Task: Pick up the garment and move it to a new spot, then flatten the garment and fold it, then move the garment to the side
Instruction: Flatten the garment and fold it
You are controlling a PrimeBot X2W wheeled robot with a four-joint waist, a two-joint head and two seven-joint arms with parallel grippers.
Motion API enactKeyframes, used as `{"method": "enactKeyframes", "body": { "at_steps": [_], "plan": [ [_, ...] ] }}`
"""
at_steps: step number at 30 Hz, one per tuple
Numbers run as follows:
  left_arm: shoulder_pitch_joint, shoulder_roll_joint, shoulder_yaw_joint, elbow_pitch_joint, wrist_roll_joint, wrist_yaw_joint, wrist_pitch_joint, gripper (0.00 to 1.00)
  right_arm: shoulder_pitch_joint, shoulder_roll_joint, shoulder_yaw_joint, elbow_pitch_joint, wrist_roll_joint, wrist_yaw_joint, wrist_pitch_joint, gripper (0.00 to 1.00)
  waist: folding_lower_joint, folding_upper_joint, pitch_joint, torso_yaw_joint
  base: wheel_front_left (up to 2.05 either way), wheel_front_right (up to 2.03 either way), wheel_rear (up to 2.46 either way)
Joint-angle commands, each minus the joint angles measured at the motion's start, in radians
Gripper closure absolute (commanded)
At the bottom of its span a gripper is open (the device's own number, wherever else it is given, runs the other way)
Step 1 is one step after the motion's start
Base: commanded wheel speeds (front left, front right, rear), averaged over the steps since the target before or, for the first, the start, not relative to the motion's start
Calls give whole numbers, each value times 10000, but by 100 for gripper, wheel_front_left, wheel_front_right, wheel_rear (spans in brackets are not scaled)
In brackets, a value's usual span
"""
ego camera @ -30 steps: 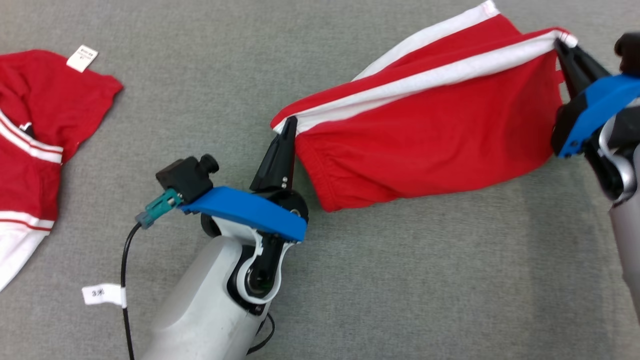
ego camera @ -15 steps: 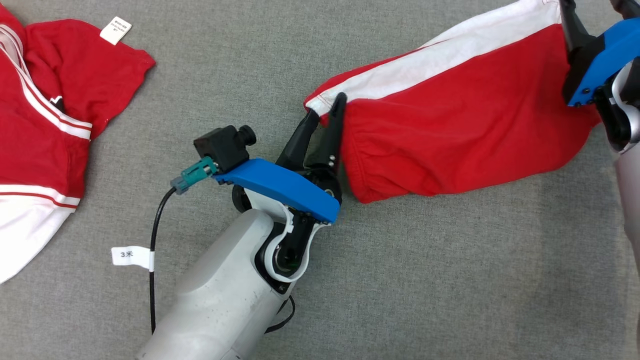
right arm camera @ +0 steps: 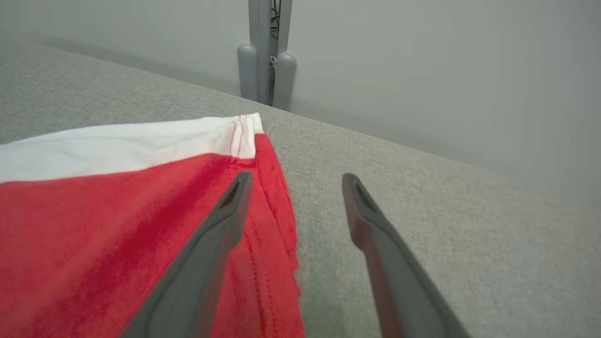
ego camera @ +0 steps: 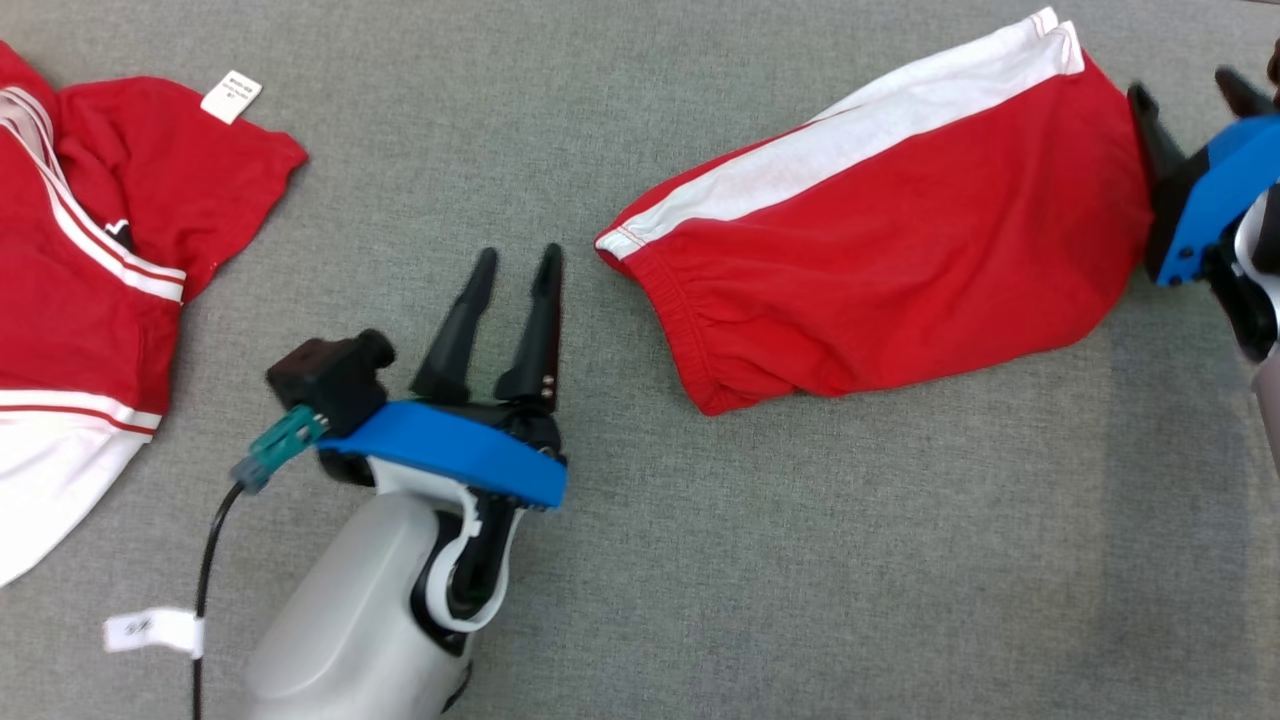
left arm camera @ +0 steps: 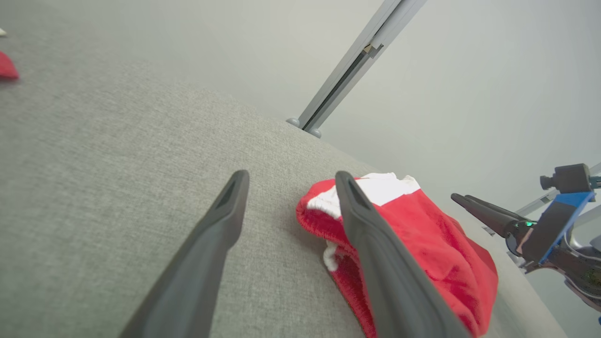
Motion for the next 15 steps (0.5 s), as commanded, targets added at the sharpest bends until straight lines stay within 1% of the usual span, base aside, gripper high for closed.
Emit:
{"method": "enactKeyframes", "body": {
  "at_steps": [1,2,5,10,11,12,14,15],
  "plan": [
    [299,148,317,-259,389,119,-43,0,223,-93,130,112,253,1,266,0,-1,0,-72,-17,0,0,0],
    [299,148,317,-259,389,119,-43,0,223,-93,130,112,253,1,266,0,-1,0,-72,-17,0,0,0],
    [696,273,780,-731,1034,281,-42,0,407,-187,348,248,680,1,855,0,-1,0,-103,46,0,0,0],
    [1184,186,1352,-1258,1489,341,-45,0,642,-288,598,309,1341,1,1548,0,-1,0,-49,205,0,0,0],
    [1245,156,1412,-1314,1538,320,-45,0,695,-278,632,309,1452,1,1630,15,-1,0,-43,232,0,0,0],
    [1289,130,1465,-1338,1587,286,-45,0,734,-268,673,294,1532,1,1674,48,-1,0,-40,254,0,0,0],
    [1359,94,1559,-1396,1657,247,-45,0,760,-277,751,216,1690,1,1639,69,-1,0,-41,281,0,0,0],
    [1397,74,1595,-1409,1682,240,-45,0,774,-273,792,160,1764,1,1578,98,-1,0,-50,281,0,0,0]
  ]
}}
